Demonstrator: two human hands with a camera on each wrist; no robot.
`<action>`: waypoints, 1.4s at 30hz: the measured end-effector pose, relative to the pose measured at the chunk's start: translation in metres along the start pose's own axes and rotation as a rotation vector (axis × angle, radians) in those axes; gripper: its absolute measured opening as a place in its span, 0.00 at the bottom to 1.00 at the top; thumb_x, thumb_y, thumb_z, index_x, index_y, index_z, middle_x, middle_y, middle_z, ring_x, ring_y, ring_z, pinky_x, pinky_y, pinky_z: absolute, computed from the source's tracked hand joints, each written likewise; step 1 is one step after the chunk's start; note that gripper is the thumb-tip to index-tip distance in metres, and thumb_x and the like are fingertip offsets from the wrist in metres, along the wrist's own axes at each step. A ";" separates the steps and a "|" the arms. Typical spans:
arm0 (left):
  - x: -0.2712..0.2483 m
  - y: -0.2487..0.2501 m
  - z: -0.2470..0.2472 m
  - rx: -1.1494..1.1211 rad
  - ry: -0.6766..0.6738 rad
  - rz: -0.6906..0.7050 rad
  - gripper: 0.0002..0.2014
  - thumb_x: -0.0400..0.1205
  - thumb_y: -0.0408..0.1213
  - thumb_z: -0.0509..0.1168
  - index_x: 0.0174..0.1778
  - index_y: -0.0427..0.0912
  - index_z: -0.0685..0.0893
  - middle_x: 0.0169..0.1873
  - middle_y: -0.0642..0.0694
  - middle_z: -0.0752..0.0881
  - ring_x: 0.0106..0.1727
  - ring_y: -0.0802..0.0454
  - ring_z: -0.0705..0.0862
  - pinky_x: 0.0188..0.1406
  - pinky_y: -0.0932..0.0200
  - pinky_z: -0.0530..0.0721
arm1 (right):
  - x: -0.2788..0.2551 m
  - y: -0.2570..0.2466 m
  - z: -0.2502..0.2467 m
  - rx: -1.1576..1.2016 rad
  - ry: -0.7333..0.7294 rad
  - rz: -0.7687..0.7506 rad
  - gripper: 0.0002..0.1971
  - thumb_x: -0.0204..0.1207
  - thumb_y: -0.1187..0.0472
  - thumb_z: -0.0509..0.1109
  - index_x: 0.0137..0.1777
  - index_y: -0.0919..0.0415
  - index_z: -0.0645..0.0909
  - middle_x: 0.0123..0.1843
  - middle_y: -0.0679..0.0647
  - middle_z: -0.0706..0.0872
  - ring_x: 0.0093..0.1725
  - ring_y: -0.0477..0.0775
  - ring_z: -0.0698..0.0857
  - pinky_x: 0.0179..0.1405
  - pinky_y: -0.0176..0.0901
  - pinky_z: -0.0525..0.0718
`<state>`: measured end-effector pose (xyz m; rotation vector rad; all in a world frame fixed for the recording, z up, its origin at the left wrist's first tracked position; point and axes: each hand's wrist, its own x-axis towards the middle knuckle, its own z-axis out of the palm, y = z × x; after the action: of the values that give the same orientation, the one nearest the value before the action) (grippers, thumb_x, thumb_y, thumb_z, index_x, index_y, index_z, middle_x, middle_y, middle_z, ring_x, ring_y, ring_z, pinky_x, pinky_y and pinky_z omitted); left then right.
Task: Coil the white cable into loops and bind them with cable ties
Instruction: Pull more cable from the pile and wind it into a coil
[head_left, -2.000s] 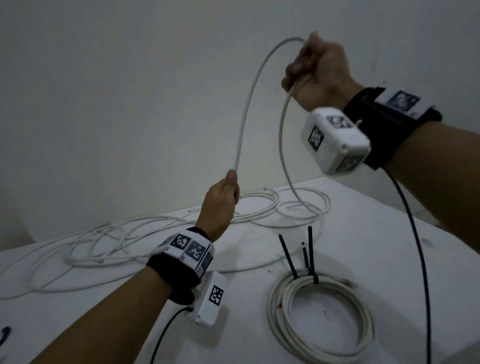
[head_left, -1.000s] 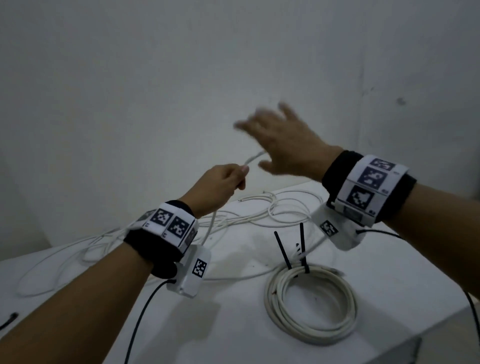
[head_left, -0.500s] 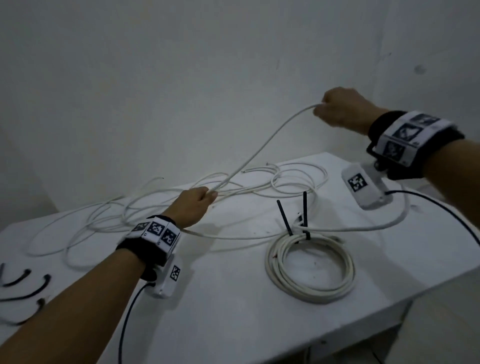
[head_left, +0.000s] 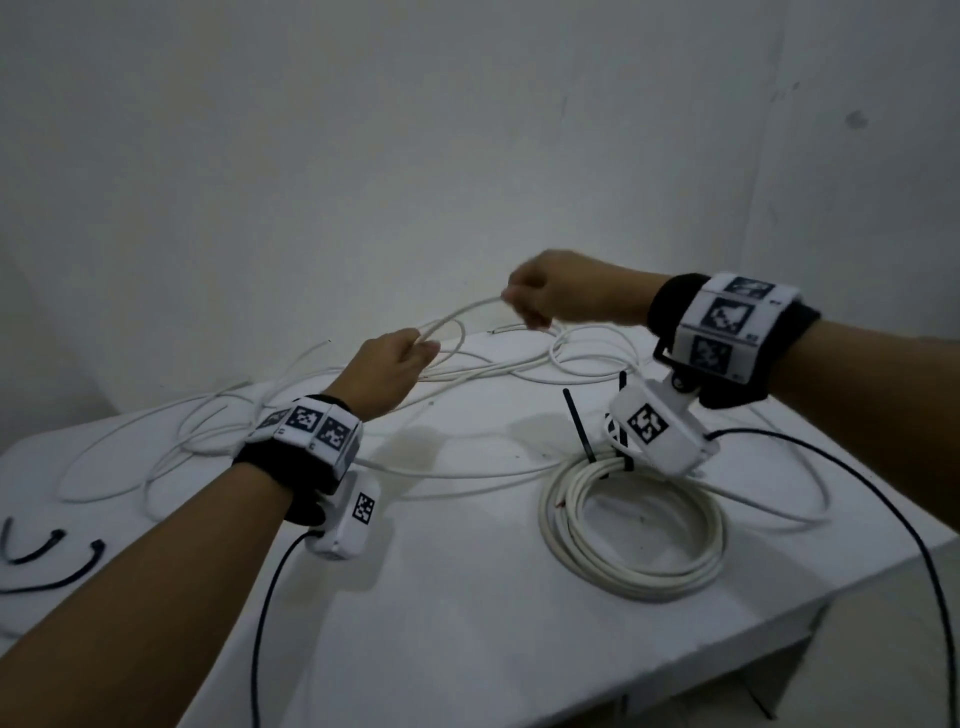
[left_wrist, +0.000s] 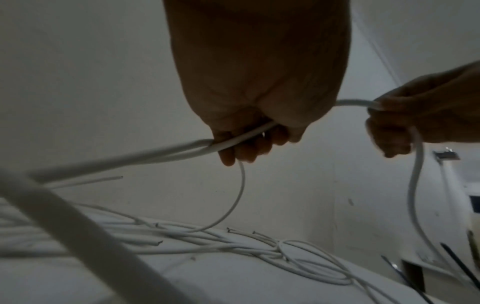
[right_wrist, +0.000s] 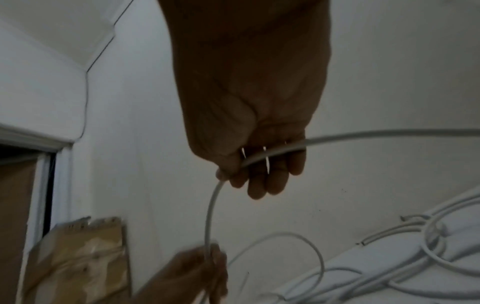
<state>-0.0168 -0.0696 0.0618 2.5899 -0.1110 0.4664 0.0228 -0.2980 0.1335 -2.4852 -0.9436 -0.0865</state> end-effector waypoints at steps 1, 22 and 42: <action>0.000 -0.007 0.000 -0.008 -0.002 -0.039 0.19 0.88 0.46 0.56 0.38 0.35 0.74 0.32 0.42 0.79 0.35 0.46 0.74 0.31 0.58 0.67 | 0.002 0.002 -0.008 0.071 0.113 -0.001 0.20 0.85 0.55 0.60 0.29 0.55 0.75 0.24 0.46 0.80 0.25 0.43 0.75 0.31 0.34 0.73; 0.020 -0.008 -0.035 -0.747 0.298 -0.190 0.18 0.88 0.40 0.55 0.31 0.47 0.66 0.19 0.54 0.69 0.19 0.58 0.65 0.21 0.63 0.63 | 0.001 0.068 -0.045 -0.239 0.306 0.390 0.20 0.81 0.57 0.65 0.67 0.69 0.71 0.62 0.67 0.81 0.59 0.65 0.80 0.56 0.49 0.77; -0.032 0.068 -0.054 -0.527 0.033 0.036 0.18 0.85 0.37 0.61 0.28 0.41 0.72 0.19 0.49 0.73 0.20 0.54 0.70 0.24 0.60 0.71 | -0.021 -0.015 -0.024 -0.208 0.525 -0.253 0.12 0.85 0.54 0.58 0.44 0.60 0.74 0.40 0.56 0.80 0.41 0.62 0.79 0.38 0.49 0.73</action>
<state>-0.0747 -0.1020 0.1263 2.0662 -0.2352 0.4253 -0.0002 -0.3120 0.1568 -2.3181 -1.0408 -0.9112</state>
